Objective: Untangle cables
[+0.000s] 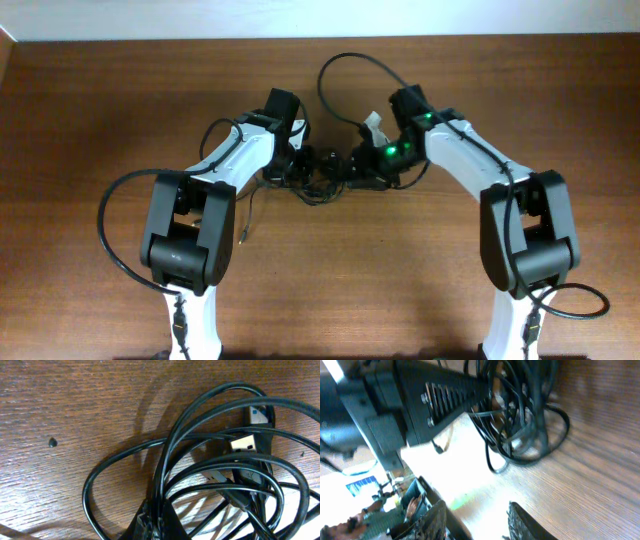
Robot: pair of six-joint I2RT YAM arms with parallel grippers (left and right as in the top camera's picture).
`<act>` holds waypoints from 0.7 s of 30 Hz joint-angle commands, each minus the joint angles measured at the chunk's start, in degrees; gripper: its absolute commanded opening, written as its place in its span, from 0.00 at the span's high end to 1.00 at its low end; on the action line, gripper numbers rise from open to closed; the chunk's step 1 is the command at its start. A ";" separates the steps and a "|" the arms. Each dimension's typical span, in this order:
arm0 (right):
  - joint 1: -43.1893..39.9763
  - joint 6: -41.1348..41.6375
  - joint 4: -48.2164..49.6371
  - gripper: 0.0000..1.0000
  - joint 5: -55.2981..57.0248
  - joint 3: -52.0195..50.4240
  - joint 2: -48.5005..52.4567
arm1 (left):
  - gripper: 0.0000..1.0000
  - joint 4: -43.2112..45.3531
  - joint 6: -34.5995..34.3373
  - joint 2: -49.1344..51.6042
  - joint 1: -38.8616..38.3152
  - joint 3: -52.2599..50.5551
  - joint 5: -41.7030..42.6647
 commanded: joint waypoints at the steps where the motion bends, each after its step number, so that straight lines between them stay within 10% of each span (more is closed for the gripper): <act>1: -3.04 -10.56 -6.25 0.60 -3.98 -0.09 -0.74 | 0.98 -0.26 0.26 0.85 -0.50 -0.50 -0.13; 11: 4.57 11.47 25.46 0.73 -4.83 -17.07 -0.74 | 0.97 -0.07 0.26 0.85 -0.50 -0.50 -0.11; 21: 5.05 21.70 33.53 0.75 2.78 -17.07 -0.74 | 0.97 -0.07 0.26 0.85 -0.50 -0.50 -0.11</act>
